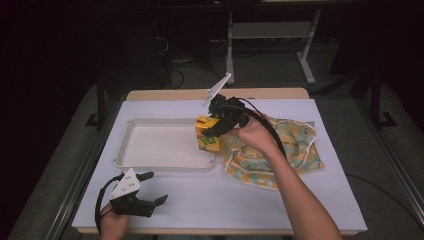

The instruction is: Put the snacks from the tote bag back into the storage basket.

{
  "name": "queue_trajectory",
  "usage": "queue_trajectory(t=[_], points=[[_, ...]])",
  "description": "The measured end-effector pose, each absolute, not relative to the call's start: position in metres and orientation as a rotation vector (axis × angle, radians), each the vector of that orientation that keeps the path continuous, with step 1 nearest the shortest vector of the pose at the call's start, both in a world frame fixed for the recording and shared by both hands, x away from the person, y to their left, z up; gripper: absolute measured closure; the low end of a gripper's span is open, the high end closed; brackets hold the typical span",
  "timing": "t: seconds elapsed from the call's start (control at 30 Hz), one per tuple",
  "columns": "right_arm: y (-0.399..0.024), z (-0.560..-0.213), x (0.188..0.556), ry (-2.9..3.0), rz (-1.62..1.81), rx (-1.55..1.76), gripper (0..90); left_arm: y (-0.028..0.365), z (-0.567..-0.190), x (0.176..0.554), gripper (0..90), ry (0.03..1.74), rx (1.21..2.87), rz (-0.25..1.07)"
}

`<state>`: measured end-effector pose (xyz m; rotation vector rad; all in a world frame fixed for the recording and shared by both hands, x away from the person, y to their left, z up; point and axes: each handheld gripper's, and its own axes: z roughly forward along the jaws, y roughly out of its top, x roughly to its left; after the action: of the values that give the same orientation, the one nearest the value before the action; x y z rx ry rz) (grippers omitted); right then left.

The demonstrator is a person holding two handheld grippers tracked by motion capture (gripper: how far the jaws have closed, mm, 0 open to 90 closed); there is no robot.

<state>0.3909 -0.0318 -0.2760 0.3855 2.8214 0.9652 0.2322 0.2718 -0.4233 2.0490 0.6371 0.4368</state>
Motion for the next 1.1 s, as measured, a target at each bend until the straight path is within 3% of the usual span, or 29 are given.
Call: queue_trajectory(t=[1.1], points=[[0.000,-0.291,0.395,2.874,0.989,0.293,49.3,0.271,-0.423,0.232,13.3,0.639,2.049,0.431]])
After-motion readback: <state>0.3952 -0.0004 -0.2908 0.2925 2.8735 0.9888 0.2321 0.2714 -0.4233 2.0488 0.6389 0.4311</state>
